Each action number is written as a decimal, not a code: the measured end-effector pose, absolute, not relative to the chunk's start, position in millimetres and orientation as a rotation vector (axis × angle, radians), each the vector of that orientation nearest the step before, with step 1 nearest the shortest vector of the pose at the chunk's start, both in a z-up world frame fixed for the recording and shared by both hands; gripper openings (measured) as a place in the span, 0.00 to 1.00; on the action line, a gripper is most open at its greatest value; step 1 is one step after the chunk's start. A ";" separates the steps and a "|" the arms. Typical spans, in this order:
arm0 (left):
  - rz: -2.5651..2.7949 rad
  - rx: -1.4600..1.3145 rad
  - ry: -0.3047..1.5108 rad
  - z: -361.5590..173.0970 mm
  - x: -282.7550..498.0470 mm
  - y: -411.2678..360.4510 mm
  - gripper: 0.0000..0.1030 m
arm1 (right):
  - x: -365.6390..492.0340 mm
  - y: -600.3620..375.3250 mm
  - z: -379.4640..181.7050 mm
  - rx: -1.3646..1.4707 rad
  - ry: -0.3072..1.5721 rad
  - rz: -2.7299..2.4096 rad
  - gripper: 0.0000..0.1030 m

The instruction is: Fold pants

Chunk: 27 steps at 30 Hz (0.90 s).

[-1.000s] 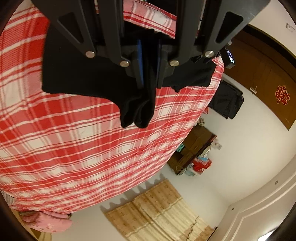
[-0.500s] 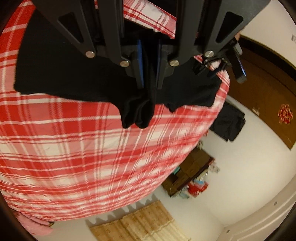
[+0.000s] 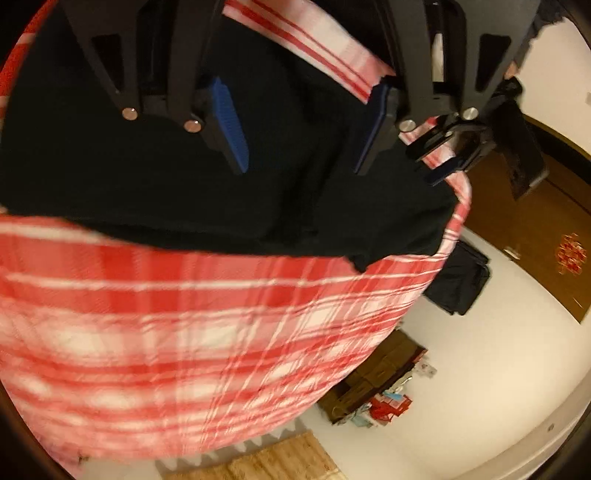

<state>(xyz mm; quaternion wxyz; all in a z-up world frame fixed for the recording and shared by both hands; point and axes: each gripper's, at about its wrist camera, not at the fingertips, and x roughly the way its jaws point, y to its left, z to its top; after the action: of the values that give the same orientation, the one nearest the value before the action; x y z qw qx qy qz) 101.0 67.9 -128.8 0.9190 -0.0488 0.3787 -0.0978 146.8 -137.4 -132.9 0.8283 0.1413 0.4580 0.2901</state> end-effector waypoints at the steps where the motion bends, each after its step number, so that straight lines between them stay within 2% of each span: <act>1: -0.227 -0.122 0.767 -127.0 104.2 60.1 0.89 | 143.8 -148.9 -128.5 0.296 0.960 0.593 0.60; 4: -0.288 -0.177 0.762 -122.1 115.6 41.7 0.88 | 136.7 -194.3 -121.3 0.366 0.923 0.517 0.62; 6: -0.333 -0.212 0.770 -119.4 127.8 26.6 0.88 | 128.8 -231.7 -120.3 0.423 0.882 0.432 0.67; 11: -0.347 -0.227 0.828 -123.4 159.7 -1.9 0.88 | 118.9 -298.2 -132.9 0.574 0.811 0.304 0.69; 16: -0.324 -0.280 0.896 -138.3 170.8 -11.5 0.61 | 125.2 -319.3 -146.5 0.621 0.802 0.285 0.69; 17: -0.311 -0.268 0.887 -139.1 168.8 -11.4 0.60 | 126.0 -318.9 -146.6 0.626 0.804 0.306 0.69; 18: -0.303 -0.257 0.881 -138.7 165.3 -12.4 0.54 | 126.0 -316.3 -146.0 0.629 0.803 0.323 0.69; 19: -0.301 -0.255 0.879 -138.5 163.5 -11.3 0.46 | 125.4 -314.5 -144.9 0.624 0.798 0.335 0.69; 20: -0.304 -0.263 0.886 -138.9 162.3 -11.5 0.20 | 124.4 -311.9 -143.0 0.604 0.788 0.337 0.69; 21: -0.313 -0.283 0.885 -139.2 160.9 -9.1 0.14 | 123.3 -308.4 -141.6 0.581 0.778 0.332 0.69; 22: -0.318 -0.301 0.873 -138.1 158.7 -7.1 0.10 | 122.8 -306.4 -140.8 0.563 0.773 0.329 0.69; 27: -0.322 -0.354 0.807 -120.0 143.0 1.7 0.10 | 119.3 -296.2 -142.5 0.569 0.750 0.350 0.69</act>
<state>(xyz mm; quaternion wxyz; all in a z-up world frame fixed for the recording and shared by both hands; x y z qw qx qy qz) 143.0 1.7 -120.0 0.8919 -0.1706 0.3891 -0.1553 119.3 -296.2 -142.5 0.8765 0.2725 0.3595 0.1678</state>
